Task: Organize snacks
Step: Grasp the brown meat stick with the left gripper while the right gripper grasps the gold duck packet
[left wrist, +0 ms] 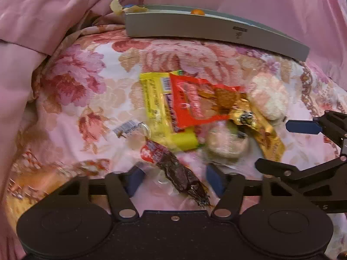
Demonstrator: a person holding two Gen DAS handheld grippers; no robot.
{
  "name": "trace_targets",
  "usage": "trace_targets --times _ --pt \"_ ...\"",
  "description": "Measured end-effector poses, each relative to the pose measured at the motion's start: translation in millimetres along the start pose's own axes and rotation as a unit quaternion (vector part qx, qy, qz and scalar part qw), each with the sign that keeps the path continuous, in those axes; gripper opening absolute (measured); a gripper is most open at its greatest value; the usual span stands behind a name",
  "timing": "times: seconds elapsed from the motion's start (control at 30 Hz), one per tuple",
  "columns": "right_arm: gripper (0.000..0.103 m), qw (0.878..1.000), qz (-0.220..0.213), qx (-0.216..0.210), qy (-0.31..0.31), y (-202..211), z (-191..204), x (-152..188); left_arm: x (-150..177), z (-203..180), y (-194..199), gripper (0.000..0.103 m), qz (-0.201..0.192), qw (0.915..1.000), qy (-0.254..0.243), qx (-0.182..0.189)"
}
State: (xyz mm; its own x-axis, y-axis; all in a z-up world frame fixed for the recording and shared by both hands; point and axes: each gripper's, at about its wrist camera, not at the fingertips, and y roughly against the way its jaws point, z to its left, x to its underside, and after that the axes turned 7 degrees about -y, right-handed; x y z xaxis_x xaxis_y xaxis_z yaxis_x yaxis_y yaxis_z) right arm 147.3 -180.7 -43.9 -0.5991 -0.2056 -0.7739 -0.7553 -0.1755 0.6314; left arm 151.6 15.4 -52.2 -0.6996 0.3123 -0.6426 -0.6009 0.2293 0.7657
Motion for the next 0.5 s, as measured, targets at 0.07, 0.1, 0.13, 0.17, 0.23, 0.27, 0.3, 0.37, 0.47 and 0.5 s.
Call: trace_targets --times 0.07,0.1,0.13,0.17,0.23,0.27,0.3,0.37,0.47,0.5 --pt "0.082 1.0 0.006 -0.008 -0.003 -4 -1 -2 -2 9 0 0.057 -0.002 0.9999 0.01 0.006" --pt "0.082 1.0 0.008 -0.011 -0.005 -6 -1 -3 -3 12 -1 0.056 -0.002 0.9999 0.015 0.008" --pt "0.081 1.0 0.009 -0.014 -0.008 -7 -1 -4 -4 15 -1 0.055 -0.002 0.9997 0.02 0.011" --pt "0.081 1.0 0.009 -0.018 -0.009 -9 -1 -5 -5 17 -2 0.056 -0.001 0.9996 0.023 0.013" --pt "0.081 1.0 0.011 -0.026 -0.014 -13 -2 -9 -8 18 -5 0.056 0.003 0.9995 0.026 0.016" --pt "0.08 0.999 0.014 -0.029 -0.019 -15 -3 -11 -9 18 -5 0.056 0.004 0.9995 0.028 0.015" --pt "0.08 0.999 0.015 -0.03 -0.025 -17 -3 -13 -11 18 -7 0.056 0.006 0.9993 0.033 0.015" --pt "0.076 0.999 0.018 -0.03 -0.034 -21 -4 -15 -13 18 -8 0.056 0.009 0.9991 0.04 0.012" --pt "0.069 0.999 0.017 -0.031 -0.039 -22 -5 -16 -15 17 -10 0.054 0.012 0.9988 0.047 0.009" --pt "0.066 0.999 0.017 -0.032 -0.039 -21 -6 -16 -15 17 -10 0.053 0.012 0.9987 0.048 0.007"
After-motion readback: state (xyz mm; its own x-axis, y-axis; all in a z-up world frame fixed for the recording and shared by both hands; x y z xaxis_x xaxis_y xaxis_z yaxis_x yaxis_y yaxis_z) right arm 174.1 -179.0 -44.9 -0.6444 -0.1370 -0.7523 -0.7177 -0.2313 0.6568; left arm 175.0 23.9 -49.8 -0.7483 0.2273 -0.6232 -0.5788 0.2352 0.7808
